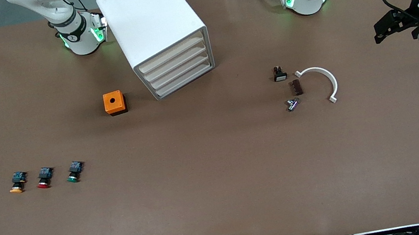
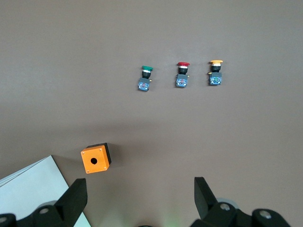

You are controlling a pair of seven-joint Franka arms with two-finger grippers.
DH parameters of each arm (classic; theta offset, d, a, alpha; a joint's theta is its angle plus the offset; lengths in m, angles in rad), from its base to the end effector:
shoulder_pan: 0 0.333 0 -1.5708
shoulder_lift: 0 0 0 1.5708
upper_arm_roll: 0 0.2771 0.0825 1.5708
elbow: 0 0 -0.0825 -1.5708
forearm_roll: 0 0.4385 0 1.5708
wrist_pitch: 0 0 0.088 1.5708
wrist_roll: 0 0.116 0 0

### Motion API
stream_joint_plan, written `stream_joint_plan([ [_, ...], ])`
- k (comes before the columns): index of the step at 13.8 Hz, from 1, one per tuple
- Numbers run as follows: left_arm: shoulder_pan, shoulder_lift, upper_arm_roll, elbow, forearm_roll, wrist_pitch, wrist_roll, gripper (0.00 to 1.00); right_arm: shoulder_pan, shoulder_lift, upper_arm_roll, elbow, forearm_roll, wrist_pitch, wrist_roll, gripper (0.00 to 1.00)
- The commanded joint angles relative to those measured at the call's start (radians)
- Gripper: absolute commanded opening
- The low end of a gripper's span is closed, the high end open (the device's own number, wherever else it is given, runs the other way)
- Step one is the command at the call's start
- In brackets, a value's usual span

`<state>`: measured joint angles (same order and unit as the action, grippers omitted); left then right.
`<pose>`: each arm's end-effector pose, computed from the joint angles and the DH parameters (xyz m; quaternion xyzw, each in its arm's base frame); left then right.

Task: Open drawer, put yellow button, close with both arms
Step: 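Reach the left gripper to the drawer while the right gripper reaches the buttons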

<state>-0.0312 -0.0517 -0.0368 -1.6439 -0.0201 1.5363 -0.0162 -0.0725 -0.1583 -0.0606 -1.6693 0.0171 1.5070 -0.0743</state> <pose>0.5881 -0.0429 0.5664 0.9992 -0.0259 -0.0283 0.0079 0.5532 -0.0742 0.6117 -0.9995 0.0285 0.0008 0.0135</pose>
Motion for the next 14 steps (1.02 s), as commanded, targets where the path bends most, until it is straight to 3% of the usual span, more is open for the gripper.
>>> stream_joint_plan([
  [1,0.005,0.006,-0.005,0.027,0.015,-0.022,0.015,1.00,-0.026,-0.013,0.013,-0.010,0.015,-0.001,-0.021,1.00],
  [8,0.011,0.052,-0.002,0.036,0.017,-0.022,0.007,1.00,-0.024,-0.013,0.013,-0.010,0.015,-0.001,-0.021,1.00],
  [14,-0.006,0.237,-0.009,0.044,0.005,0.099,-0.054,1.00,-0.027,-0.013,0.013,-0.010,0.015,-0.002,-0.021,1.00],
])
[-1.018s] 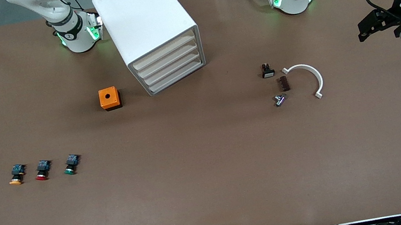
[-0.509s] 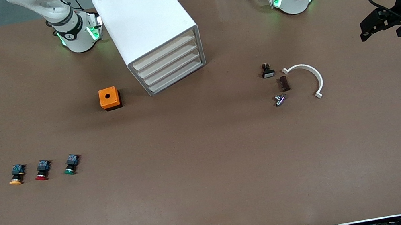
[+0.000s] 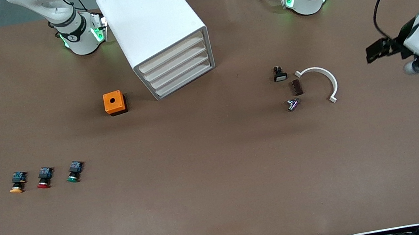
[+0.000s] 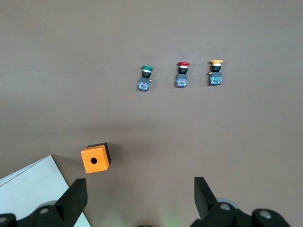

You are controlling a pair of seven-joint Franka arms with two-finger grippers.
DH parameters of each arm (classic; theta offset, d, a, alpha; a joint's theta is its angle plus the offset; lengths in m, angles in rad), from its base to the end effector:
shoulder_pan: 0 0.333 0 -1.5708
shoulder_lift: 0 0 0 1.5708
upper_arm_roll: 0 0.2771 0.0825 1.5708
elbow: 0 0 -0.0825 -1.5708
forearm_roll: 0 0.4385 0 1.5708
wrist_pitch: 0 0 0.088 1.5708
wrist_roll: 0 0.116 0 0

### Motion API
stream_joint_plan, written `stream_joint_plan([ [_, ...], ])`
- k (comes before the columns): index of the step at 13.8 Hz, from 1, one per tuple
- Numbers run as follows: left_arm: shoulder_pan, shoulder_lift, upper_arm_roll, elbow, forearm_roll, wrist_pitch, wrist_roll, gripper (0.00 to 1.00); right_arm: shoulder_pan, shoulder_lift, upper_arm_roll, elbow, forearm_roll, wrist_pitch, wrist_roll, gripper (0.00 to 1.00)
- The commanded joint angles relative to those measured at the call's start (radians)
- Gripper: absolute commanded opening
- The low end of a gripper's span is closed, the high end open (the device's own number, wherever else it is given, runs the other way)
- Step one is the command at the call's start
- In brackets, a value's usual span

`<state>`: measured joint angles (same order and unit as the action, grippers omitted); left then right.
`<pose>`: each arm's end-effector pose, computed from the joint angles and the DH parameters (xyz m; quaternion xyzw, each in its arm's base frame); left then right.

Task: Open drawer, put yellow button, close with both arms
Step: 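Reach the left gripper to the drawer while the right gripper reaches the buttons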

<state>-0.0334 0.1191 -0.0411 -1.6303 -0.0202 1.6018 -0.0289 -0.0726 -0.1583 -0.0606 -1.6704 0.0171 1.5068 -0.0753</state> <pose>0.6291 -0.0484 0.4740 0.9970 -0.0217 -0.0742 0.0087 0.5532 -0.0743 0.6111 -0.9995 0.0280 0.0014 0.0135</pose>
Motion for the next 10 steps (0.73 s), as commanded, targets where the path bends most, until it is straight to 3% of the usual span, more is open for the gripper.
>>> stream_joint_plan([
  [1,-0.005,0.091,-0.006,0.030,0.005,0.059,-0.081,1.00,-0.027,-0.012,0.013,-0.005,0.014,-0.003,-0.020,1.00],
  [4,-0.065,0.183,-0.010,0.078,-0.042,0.081,-0.294,1.00,-0.027,-0.006,0.013,0.017,0.012,-0.010,-0.011,1.00],
  [6,-0.108,0.247,-0.011,0.137,-0.124,0.076,-0.542,1.00,-0.030,0.031,0.011,0.038,0.003,-0.008,-0.012,1.00],
  [10,-0.195,0.359,-0.010,0.224,-0.311,0.075,-1.038,1.00,-0.071,0.231,0.011,0.070,-0.005,0.021,-0.020,1.00],
])
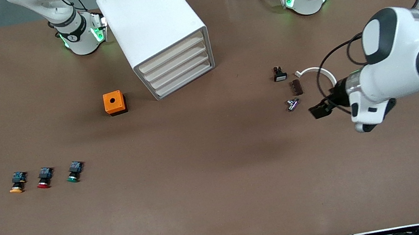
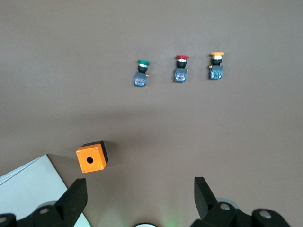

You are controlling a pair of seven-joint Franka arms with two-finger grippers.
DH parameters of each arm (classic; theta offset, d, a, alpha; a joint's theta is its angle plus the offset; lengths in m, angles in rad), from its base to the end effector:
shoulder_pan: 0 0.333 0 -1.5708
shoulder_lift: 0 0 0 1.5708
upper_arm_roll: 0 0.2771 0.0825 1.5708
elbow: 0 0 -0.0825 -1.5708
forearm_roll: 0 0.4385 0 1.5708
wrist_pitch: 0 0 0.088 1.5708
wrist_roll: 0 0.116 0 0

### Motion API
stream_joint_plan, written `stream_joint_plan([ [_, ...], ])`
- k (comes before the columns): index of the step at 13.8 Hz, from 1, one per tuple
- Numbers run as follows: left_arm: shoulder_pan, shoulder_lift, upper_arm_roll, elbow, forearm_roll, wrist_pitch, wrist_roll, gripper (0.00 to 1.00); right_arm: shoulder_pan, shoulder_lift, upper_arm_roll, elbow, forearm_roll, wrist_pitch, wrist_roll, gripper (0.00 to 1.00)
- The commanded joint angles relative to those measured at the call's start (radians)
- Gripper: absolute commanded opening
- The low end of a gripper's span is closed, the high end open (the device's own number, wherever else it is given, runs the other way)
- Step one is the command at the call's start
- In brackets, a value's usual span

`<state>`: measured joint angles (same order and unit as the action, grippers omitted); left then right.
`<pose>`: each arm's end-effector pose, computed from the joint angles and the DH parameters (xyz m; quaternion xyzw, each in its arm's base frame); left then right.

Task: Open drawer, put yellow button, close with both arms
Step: 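Reach the left gripper to the drawer while the right gripper reaches the buttons, then grasp the drawer front with the left gripper while the right gripper grasps the yellow button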

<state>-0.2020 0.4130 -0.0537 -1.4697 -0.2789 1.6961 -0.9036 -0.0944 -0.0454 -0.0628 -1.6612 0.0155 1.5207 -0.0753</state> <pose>0.6669 -0.1998 0.3721 0.9232 0.3431 -0.1572 0.0722 0.5812 -0.0908 0.5524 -0.9980 0.0408 0.0462 0.0146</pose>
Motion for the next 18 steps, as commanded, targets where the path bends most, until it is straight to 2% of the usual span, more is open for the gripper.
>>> stream_joint_plan([
  [1,-0.034,0.094,0.002,0.063,-0.092,-0.021,-0.243,1.00,-0.060,0.184,0.012,0.069,-0.005,0.018,-0.023,1.00],
  [3,-0.039,0.153,-0.008,0.062,-0.161,-0.051,-0.473,1.00,-0.134,0.217,0.015,0.089,0.000,0.091,-0.088,1.00],
  [6,-0.039,0.220,-0.055,0.062,-0.210,-0.137,-0.794,1.00,-0.237,0.300,0.015,0.035,0.000,0.270,-0.216,1.00],
  [8,-0.040,0.259,-0.075,0.062,-0.279,-0.160,-0.972,1.00,-0.275,0.328,0.015,-0.046,0.000,0.411,-0.224,1.00],
  [11,-0.036,0.341,-0.119,0.058,-0.377,-0.246,-1.257,1.00,-0.269,0.347,0.015,-0.211,0.000,0.692,-0.209,1.00],
  [14,-0.042,0.397,-0.182,0.057,-0.477,-0.344,-1.423,1.00,-0.260,0.453,0.015,-0.265,0.000,0.922,-0.184,1.00],
  [16,-0.042,0.421,-0.212,0.055,-0.544,-0.389,-1.495,1.00,-0.257,0.516,0.015,-0.264,0.000,1.004,-0.170,1.00],
  [18,-0.053,0.429,-0.238,0.052,-0.565,-0.407,-1.534,1.00,-0.225,0.538,0.015,-0.262,0.000,1.017,-0.126,1.00],
])
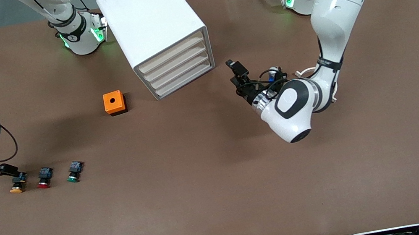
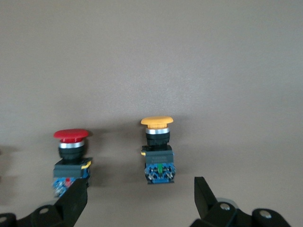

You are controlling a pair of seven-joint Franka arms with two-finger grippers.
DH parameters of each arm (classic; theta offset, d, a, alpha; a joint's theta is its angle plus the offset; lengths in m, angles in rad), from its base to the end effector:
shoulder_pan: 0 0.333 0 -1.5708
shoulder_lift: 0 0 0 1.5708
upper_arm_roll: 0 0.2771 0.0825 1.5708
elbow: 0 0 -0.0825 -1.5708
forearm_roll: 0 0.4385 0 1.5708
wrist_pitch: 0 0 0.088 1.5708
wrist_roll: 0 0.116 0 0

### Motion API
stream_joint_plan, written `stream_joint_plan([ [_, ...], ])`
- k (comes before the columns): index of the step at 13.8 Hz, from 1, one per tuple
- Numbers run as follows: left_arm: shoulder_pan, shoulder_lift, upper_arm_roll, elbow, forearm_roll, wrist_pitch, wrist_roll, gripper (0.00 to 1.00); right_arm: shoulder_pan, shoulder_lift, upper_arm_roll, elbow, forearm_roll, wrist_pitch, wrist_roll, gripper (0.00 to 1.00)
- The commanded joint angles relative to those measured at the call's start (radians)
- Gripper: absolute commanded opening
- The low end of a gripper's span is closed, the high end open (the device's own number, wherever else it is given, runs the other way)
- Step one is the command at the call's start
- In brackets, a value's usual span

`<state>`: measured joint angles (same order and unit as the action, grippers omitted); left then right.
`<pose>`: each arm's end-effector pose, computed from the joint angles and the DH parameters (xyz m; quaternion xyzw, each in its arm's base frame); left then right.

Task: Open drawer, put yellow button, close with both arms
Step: 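Grasp the drawer front with the left gripper while the right gripper grasps the yellow button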

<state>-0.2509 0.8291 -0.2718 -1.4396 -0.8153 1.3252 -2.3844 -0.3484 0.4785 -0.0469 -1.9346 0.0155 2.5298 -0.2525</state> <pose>0.5214 -0.3900 0.1686 -0.4015 -0.6691 0.5273 0.3362 0.6047 -0.2526 0.1641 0.9955 -0.0740 0.0537 0.0242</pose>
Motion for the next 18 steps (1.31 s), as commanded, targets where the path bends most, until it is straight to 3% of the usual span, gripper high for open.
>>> stream_joint_plan([
  [1,-0.023,0.012,-0.021,0.015,-0.044,-0.046,-0.055,1.00,0.037,0.034,-0.002,0.012,-0.003,0.021,0.079,1.00],
  [6,-0.074,0.013,-0.020,-0.005,-0.102,-0.047,-0.056,0.98,0.020,0.069,-0.002,0.019,-0.008,0.057,0.070,1.00],
  [8,-0.088,0.013,-0.020,-0.005,-0.128,-0.049,-0.056,0.83,0.009,0.078,-0.002,0.020,-0.008,0.061,0.055,1.00],
  [12,-0.114,0.031,-0.021,-0.001,-0.172,-0.046,-0.045,0.72,-0.017,0.110,-0.001,0.034,-0.008,0.081,0.010,1.00],
  [18,-0.183,0.044,-0.020,0.002,-0.212,0.025,0.013,0.69,-0.024,0.137,-0.001,0.048,-0.008,0.092,-0.013,1.00],
])
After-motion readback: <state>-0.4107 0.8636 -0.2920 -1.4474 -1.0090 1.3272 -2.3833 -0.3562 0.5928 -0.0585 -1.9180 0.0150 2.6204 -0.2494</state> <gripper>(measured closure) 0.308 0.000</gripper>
